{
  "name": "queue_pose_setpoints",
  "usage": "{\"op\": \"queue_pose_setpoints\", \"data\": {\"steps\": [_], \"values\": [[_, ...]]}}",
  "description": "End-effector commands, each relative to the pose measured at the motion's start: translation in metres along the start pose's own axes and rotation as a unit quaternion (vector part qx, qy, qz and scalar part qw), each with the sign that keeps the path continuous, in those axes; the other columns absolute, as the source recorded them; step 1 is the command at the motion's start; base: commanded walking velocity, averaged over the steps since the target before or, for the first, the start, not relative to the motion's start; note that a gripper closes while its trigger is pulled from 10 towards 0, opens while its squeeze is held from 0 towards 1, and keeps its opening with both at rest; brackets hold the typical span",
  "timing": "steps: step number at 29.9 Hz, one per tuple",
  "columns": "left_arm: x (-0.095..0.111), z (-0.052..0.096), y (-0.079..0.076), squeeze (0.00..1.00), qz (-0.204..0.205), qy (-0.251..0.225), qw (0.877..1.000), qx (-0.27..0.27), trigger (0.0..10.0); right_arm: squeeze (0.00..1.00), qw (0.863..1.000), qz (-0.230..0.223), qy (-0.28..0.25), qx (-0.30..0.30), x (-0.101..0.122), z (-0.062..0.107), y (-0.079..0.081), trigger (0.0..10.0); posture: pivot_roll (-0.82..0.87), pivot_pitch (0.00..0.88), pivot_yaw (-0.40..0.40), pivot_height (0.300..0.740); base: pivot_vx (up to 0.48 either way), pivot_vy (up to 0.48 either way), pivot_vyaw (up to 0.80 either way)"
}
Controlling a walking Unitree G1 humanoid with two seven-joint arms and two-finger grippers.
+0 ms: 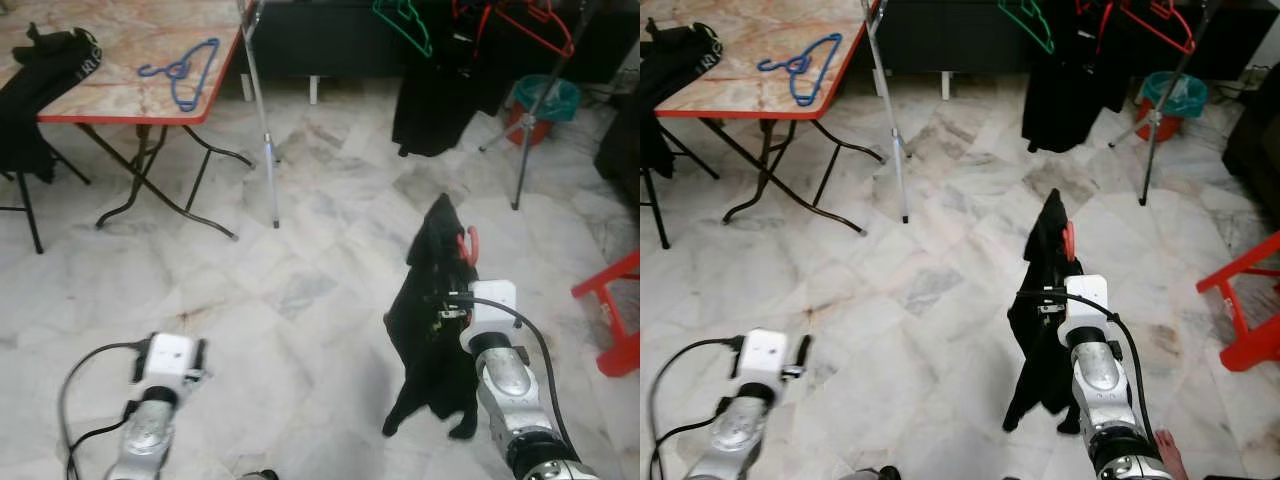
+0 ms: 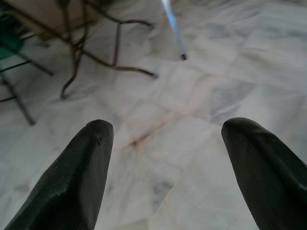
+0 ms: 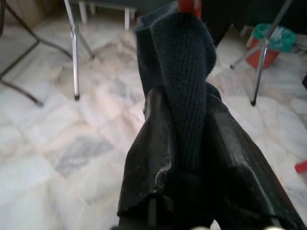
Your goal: Hang hanger
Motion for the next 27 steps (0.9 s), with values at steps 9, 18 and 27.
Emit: {"op": "queue_pose_setpoints", "data": {"steps": [9,18,27], "values": [[0.063,-0.014,-0.011,0.00,-0.027,-0.096,0.992,-0.074,10.0,0.00,0.971,0.124,-0.072,0.193,0.030,0.003,0.014,10.0,0.03,0.133,0.009,0.740,0.000,0.000,0.00],[0.103,-0.017,-0.029,0.00,-0.039,-0.142,0.981,-0.123,10.0,0.00,0.930,0.095,-0.106,0.340,0.048,0.022,0.020,10.0,0.03,0.129,0.007,0.740,0.000,0.000,0.00],[0.128,-0.017,-0.032,0.00,-0.011,-0.159,0.979,-0.130,10.0,0.00,0.885,0.036,-0.095,0.454,0.053,0.045,0.016,10.0,0.03,0.125,0.000,0.740,0.000,0.000,0.00]]}}
Point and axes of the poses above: a point about 5 cm out from each wrist's last joint towards the gripper, its own z axis pointing back from the gripper into the wrist, its own x axis along the axis of the wrist's last joint, y = z × x, the point moved 5 cm from there along -z, pointing out of the wrist towards the gripper, and after that the axes turned 11 degrees about z, right-handed, at the moved point
